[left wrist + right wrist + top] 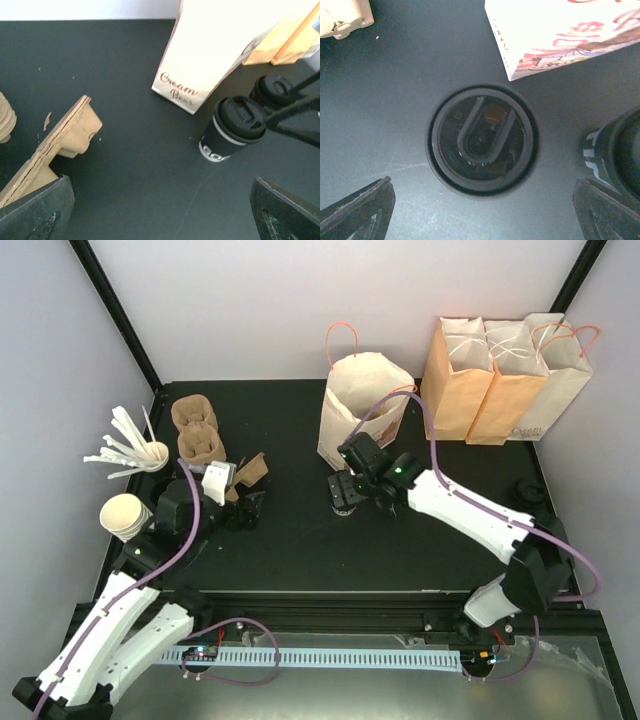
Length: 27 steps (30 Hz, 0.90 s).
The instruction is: Pack the takeout coffee
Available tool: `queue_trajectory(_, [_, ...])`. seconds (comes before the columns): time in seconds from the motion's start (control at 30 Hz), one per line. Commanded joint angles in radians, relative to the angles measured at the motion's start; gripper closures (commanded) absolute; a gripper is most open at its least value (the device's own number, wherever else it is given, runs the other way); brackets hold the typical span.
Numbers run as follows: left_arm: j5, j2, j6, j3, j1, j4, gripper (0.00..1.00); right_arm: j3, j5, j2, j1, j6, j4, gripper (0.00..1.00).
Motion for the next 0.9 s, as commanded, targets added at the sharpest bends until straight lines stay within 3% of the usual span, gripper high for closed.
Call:
queue_trajectory(0.0, [-0.030, 0.028, 0.085, 0.016, -0.005, -0.052, 0.01, 0.106, 0.032, 0.103, 0.014, 0.021, -0.066, 0.00])
queue_trajectory(0.5, [-0.031, 0.019, 0.095, -0.021, -0.005, -0.026, 0.01, 0.225, 0.085, 0.275, 0.020, 0.028, -0.124, 0.14])
queue_trajectory(0.87, [-0.032, 0.007, 0.093, -0.026, -0.004, -0.026, 0.01, 0.250, 0.085, 0.303, 0.021, 0.029, -0.145, 0.15])
